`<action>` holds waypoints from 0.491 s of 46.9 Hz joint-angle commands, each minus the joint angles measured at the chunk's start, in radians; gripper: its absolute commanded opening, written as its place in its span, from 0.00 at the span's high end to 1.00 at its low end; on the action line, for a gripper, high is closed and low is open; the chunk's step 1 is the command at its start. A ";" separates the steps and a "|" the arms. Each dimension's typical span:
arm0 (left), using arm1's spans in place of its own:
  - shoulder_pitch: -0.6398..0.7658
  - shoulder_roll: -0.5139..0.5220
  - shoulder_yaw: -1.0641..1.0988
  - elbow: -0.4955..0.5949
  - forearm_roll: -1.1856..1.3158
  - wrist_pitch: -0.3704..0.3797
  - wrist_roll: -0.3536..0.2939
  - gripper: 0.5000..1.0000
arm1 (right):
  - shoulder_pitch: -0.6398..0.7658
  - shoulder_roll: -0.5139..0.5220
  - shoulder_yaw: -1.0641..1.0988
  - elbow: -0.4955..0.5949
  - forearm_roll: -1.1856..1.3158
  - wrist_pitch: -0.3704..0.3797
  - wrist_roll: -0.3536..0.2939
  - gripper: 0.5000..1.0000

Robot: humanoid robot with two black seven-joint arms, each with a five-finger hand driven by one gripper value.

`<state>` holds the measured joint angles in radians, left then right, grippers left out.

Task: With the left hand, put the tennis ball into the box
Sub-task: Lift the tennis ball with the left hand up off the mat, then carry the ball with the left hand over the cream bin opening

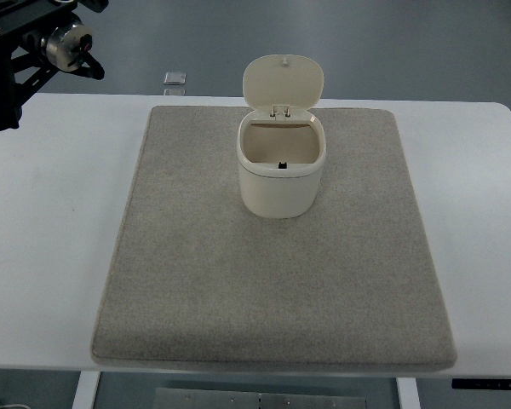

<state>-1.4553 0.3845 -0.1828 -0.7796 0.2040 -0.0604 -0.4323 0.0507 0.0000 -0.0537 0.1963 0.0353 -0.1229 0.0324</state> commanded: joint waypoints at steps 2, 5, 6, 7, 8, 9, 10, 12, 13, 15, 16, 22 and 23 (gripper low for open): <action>-0.045 -0.029 -0.030 -0.020 0.009 -0.006 -0.002 1.00 | 0.000 0.000 0.000 0.000 0.000 0.000 0.000 0.20; -0.071 -0.042 -0.027 -0.046 0.015 -0.015 -0.002 1.00 | 0.000 0.000 0.000 0.000 0.000 0.000 0.000 0.20; -0.077 -0.049 -0.027 -0.058 0.026 -0.016 -0.002 1.00 | 0.000 0.000 0.000 0.000 0.000 0.000 0.000 0.20; -0.080 -0.053 -0.027 -0.070 0.040 -0.016 -0.002 1.00 | 0.000 0.000 0.000 0.000 0.000 0.000 0.000 0.20; -0.083 -0.059 -0.027 -0.082 0.058 -0.016 -0.002 1.00 | 0.000 0.000 0.000 0.000 0.000 0.000 0.000 0.20; -0.086 -0.067 -0.029 -0.096 0.078 -0.016 -0.002 1.00 | 0.000 0.000 0.000 0.000 0.000 0.000 0.000 0.20; -0.091 -0.073 -0.030 -0.107 0.096 -0.016 -0.002 1.00 | 0.000 0.000 0.000 0.000 0.000 0.000 0.000 0.20; -0.094 -0.087 -0.041 -0.127 0.126 -0.013 -0.002 1.00 | 0.000 0.000 0.000 0.000 0.000 0.000 0.000 0.20; -0.099 -0.090 -0.041 -0.135 0.135 -0.012 -0.002 1.00 | 0.000 0.000 0.000 0.000 0.000 0.000 0.000 0.20; -0.111 -0.096 -0.040 -0.145 0.146 -0.015 -0.002 1.00 | 0.000 0.000 0.000 0.000 0.000 0.000 0.000 0.20; -0.117 -0.099 -0.038 -0.148 0.149 -0.015 -0.002 1.00 | 0.000 0.000 0.000 0.000 0.000 0.000 0.000 0.20; -0.129 -0.115 -0.015 -0.152 0.172 -0.039 0.000 1.00 | 0.000 0.000 0.000 0.000 0.000 0.000 0.000 0.20; -0.129 -0.116 -0.008 -0.153 0.179 -0.045 0.000 1.00 | 0.000 0.000 0.000 0.000 0.000 0.000 0.000 0.20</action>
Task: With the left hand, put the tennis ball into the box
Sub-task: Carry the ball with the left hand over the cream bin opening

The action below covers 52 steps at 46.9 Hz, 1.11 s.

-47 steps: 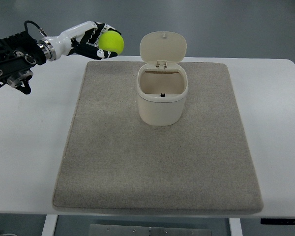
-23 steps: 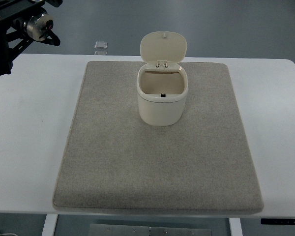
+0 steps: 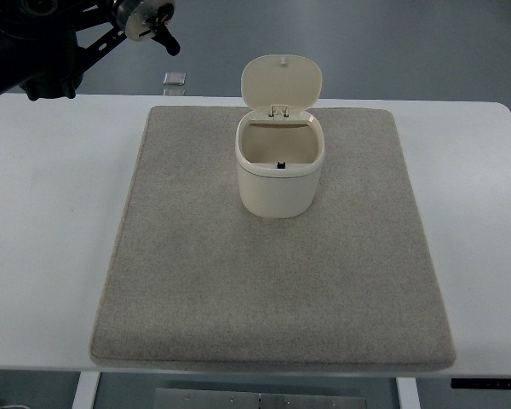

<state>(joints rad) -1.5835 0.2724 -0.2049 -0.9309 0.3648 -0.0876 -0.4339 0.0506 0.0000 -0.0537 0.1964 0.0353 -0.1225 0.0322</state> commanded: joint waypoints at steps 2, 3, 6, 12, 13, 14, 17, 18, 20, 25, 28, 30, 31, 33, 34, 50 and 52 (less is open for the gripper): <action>-0.001 -0.006 0.036 -0.002 0.037 -0.018 0.001 1.00 | 0.000 0.000 0.000 0.000 0.000 0.000 0.000 0.20; 0.000 -0.009 0.048 -0.003 0.043 -0.018 0.001 1.00 | 0.000 0.000 0.000 0.000 0.000 0.000 0.000 0.20; 0.004 -0.031 0.076 -0.005 0.048 -0.024 0.000 1.00 | 0.000 0.000 0.000 0.000 0.000 0.000 0.000 0.20; 0.011 -0.050 0.099 -0.005 0.051 -0.035 0.001 1.00 | 0.000 0.000 0.000 0.000 0.000 0.000 0.000 0.20; 0.011 -0.052 0.111 -0.005 0.052 -0.037 0.000 1.00 | 0.000 0.000 0.000 0.000 0.000 0.000 0.000 0.20; 0.011 -0.053 0.124 -0.006 0.054 -0.038 0.000 1.00 | 0.000 0.000 0.000 0.000 0.000 0.000 0.000 0.20; 0.010 -0.055 0.151 -0.017 0.057 -0.041 0.001 1.00 | 0.000 0.000 0.000 0.000 0.000 0.000 0.000 0.20; 0.010 -0.055 0.159 -0.022 0.057 -0.041 0.001 1.00 | 0.000 0.000 0.000 0.000 0.000 0.000 0.000 0.20; 0.008 -0.053 0.174 -0.031 0.057 -0.043 0.001 1.00 | 0.000 0.000 0.000 0.000 0.000 0.000 0.000 0.20; 0.005 -0.045 0.219 -0.049 0.060 -0.069 0.000 1.00 | 0.000 0.000 0.000 0.000 0.000 0.000 0.000 0.20; 0.000 -0.039 0.249 -0.065 0.066 -0.084 0.000 1.00 | 0.000 0.000 0.000 0.000 0.000 0.000 0.000 0.20; -0.003 -0.036 0.274 -0.072 0.080 -0.089 0.001 1.00 | 0.000 0.000 0.000 0.000 0.000 0.000 0.000 0.20; -0.004 -0.033 0.288 -0.072 0.089 -0.089 0.001 1.00 | 0.000 0.000 0.000 0.000 0.000 0.000 0.000 0.20; -0.006 -0.024 0.315 -0.074 0.109 -0.095 0.001 1.00 | 0.000 0.000 0.000 0.000 0.000 0.000 0.000 0.20; -0.009 -0.016 0.329 -0.075 0.121 -0.101 0.000 1.00 | 0.000 0.000 0.000 0.000 0.000 0.000 0.000 0.20; -0.016 0.096 0.392 -0.077 0.298 -0.224 0.000 1.00 | 0.000 0.000 0.000 0.000 0.000 0.000 0.000 0.20; -0.016 0.103 0.392 -0.077 0.315 -0.235 0.000 1.00 | 0.000 0.000 0.000 0.000 0.000 0.000 0.000 0.20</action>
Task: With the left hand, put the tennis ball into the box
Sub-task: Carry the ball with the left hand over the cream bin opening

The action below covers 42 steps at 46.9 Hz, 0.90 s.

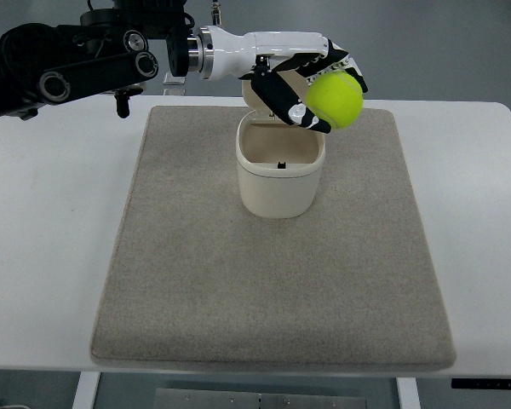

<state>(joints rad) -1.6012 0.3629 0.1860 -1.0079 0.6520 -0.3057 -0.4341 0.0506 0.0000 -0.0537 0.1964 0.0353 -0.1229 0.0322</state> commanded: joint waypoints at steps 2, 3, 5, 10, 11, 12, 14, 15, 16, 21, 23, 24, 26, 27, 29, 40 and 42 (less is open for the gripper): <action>0.001 0.022 0.000 0.000 0.044 -0.027 0.000 1.00 | 0.000 0.000 0.000 0.000 0.000 0.000 0.000 0.20; 0.000 0.027 0.000 0.000 0.051 -0.033 0.000 1.00 | 0.000 0.000 0.000 0.000 0.000 0.000 0.000 0.20; 0.000 0.033 0.000 0.000 0.060 -0.044 0.000 1.00 | 0.000 0.000 0.000 0.000 0.000 0.000 0.000 0.20; 0.001 0.036 0.000 -0.001 0.064 -0.052 0.000 1.00 | 0.000 0.000 0.000 0.000 0.000 0.000 0.000 0.20; 0.003 0.036 0.000 0.000 0.064 -0.052 0.000 1.00 | 0.000 0.000 0.000 0.000 0.000 0.000 0.000 0.20; 0.003 0.037 0.001 -0.001 0.064 -0.052 0.000 1.00 | 0.000 0.000 0.000 0.000 0.000 0.000 0.000 0.20; 0.004 0.038 0.001 0.000 0.064 -0.052 0.000 1.00 | 0.000 0.000 0.000 0.000 0.000 0.000 0.000 0.20; 0.006 0.039 0.003 0.000 0.064 -0.053 0.000 1.00 | 0.000 0.000 0.000 0.000 0.000 0.000 0.000 0.20; 0.007 0.039 0.003 -0.001 0.066 -0.053 0.000 1.00 | 0.000 0.000 0.000 0.000 0.000 0.000 0.000 0.20; 0.010 0.048 0.021 0.000 0.077 -0.053 0.000 1.00 | 0.000 0.000 0.000 0.000 0.000 0.000 0.000 0.20; 0.013 0.048 0.024 -0.001 0.077 -0.053 -0.002 1.00 | 0.000 0.000 0.000 0.000 0.000 0.000 0.000 0.20; 0.014 0.050 0.024 0.000 0.078 -0.053 0.000 1.00 | 0.000 0.000 0.000 0.000 0.000 0.000 0.000 0.20; 0.015 0.053 0.024 -0.001 0.081 -0.055 -0.002 1.00 | 0.000 0.000 0.000 0.000 0.000 0.000 0.000 0.20; 0.015 0.054 0.024 -0.001 0.084 -0.055 -0.002 1.00 | 0.000 0.000 0.000 0.000 0.000 0.000 0.000 0.20; 0.017 0.054 0.024 -0.001 0.089 -0.055 -0.002 1.00 | 0.000 0.000 0.000 0.000 0.000 0.000 0.000 0.20; 0.020 0.056 0.058 0.000 0.092 -0.052 -0.002 1.00 | 0.000 0.000 0.000 0.000 0.000 0.000 0.000 0.20; 0.020 0.057 0.059 0.000 0.092 -0.049 -0.002 1.00 | 0.000 0.000 0.000 0.000 0.000 0.000 0.000 0.20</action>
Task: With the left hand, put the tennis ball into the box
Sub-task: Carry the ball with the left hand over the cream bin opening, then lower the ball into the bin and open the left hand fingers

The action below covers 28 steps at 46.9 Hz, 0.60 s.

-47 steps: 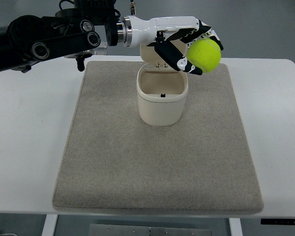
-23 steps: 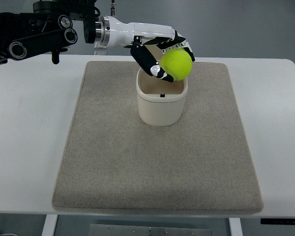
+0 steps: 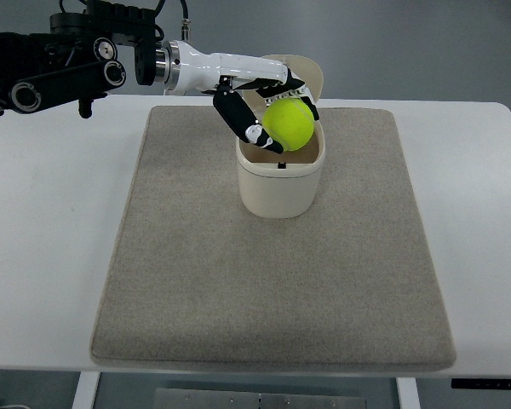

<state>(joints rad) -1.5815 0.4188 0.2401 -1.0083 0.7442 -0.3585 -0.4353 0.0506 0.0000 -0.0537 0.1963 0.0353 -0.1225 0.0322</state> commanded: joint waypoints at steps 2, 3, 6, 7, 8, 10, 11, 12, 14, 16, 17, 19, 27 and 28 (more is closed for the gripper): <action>0.001 0.001 0.007 0.000 0.000 0.004 0.000 1.00 | 0.000 0.000 0.000 0.000 0.000 0.000 0.000 0.20; 0.000 0.003 0.007 0.000 0.000 0.006 0.000 1.00 | 0.000 0.000 0.000 0.000 0.000 0.000 0.000 0.20; 0.001 0.006 0.007 0.002 0.000 0.009 0.001 1.00 | 0.000 0.000 0.000 0.000 0.000 0.000 0.000 0.20; 0.001 0.006 0.007 0.002 0.000 0.012 0.001 1.00 | 0.000 0.000 0.000 0.000 0.000 0.000 0.000 0.20; 0.001 0.005 0.007 0.004 0.000 0.015 0.001 1.00 | 0.000 0.000 0.000 0.000 0.000 0.000 0.000 0.20; 0.001 0.005 0.007 0.007 0.000 0.015 0.001 1.00 | 0.000 0.000 0.000 0.000 0.000 0.000 0.000 0.20; 0.001 0.005 0.007 0.008 0.000 0.016 0.001 1.00 | 0.000 0.000 0.000 0.000 0.000 0.000 0.000 0.20; 0.001 0.005 0.007 0.010 0.000 0.018 0.001 1.00 | 0.000 0.000 0.000 0.000 0.000 0.000 0.000 0.20; 0.001 0.006 0.007 0.013 -0.002 0.019 0.001 1.00 | 0.000 0.000 0.000 0.000 0.000 0.000 0.000 0.20; 0.003 0.006 0.007 0.013 -0.002 0.024 0.001 1.00 | 0.000 0.000 0.000 0.000 0.000 0.000 0.000 0.20; 0.002 0.006 0.007 0.013 0.000 0.026 0.001 1.00 | 0.000 0.000 0.000 0.000 0.000 0.000 0.000 0.20; 0.003 0.006 0.008 0.014 0.000 0.032 0.001 1.00 | 0.000 0.000 0.000 0.000 0.000 0.000 0.000 0.20; 0.003 0.003 0.044 0.013 -0.002 0.070 0.001 1.00 | 0.000 0.000 0.000 0.000 0.000 0.000 0.000 0.20; 0.005 0.003 0.045 0.013 -0.002 0.075 0.001 1.00 | 0.000 0.000 0.000 0.000 0.000 0.000 0.000 0.20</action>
<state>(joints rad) -1.5785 0.4240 0.2787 -0.9927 0.7434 -0.3008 -0.4340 0.0506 0.0000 -0.0537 0.1963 0.0353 -0.1226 0.0322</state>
